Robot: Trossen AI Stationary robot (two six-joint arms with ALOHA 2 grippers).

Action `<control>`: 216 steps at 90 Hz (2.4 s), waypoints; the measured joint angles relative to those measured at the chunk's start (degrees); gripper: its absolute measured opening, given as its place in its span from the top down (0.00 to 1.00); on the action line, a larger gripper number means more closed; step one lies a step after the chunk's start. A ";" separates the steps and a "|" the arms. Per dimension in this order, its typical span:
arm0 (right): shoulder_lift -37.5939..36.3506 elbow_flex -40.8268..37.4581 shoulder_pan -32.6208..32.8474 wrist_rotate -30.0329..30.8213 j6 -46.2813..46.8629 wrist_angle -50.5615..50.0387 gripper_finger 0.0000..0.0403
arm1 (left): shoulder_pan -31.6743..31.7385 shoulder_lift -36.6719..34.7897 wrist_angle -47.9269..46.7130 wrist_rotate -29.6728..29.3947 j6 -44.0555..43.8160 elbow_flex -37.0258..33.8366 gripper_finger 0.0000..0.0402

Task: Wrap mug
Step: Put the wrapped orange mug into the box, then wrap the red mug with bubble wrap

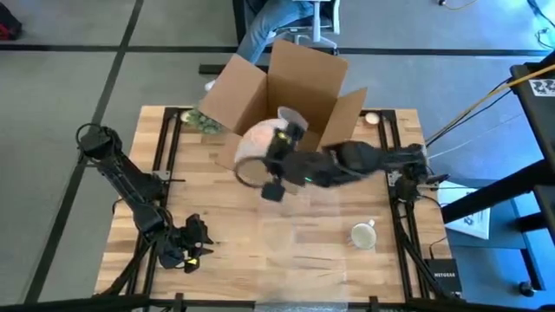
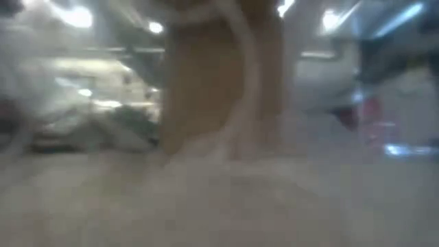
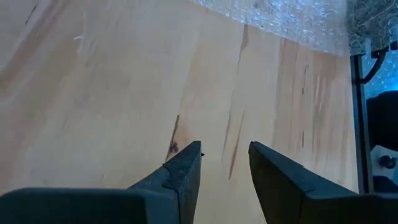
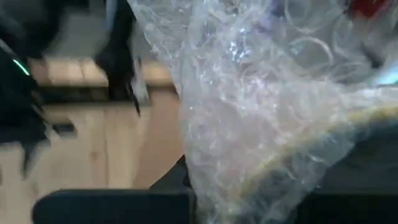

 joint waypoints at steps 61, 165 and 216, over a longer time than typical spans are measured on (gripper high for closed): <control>1.99 -18.34 -25.88 -21.09 7.21 -2.42 0.94 | 0.07 -0.02 -0.47 -1.85 1.95 -0.02 0.70; 1.99 -39.70 -29.17 -32.25 14.58 14.97 0.44 | 0.07 -0.02 -0.15 -1.79 1.92 -0.02 0.70; 1.97 -9.26 -18.74 -23.34 8.12 -8.91 0.33 | 0.07 -0.02 -0.15 -1.16 1.70 -0.02 0.70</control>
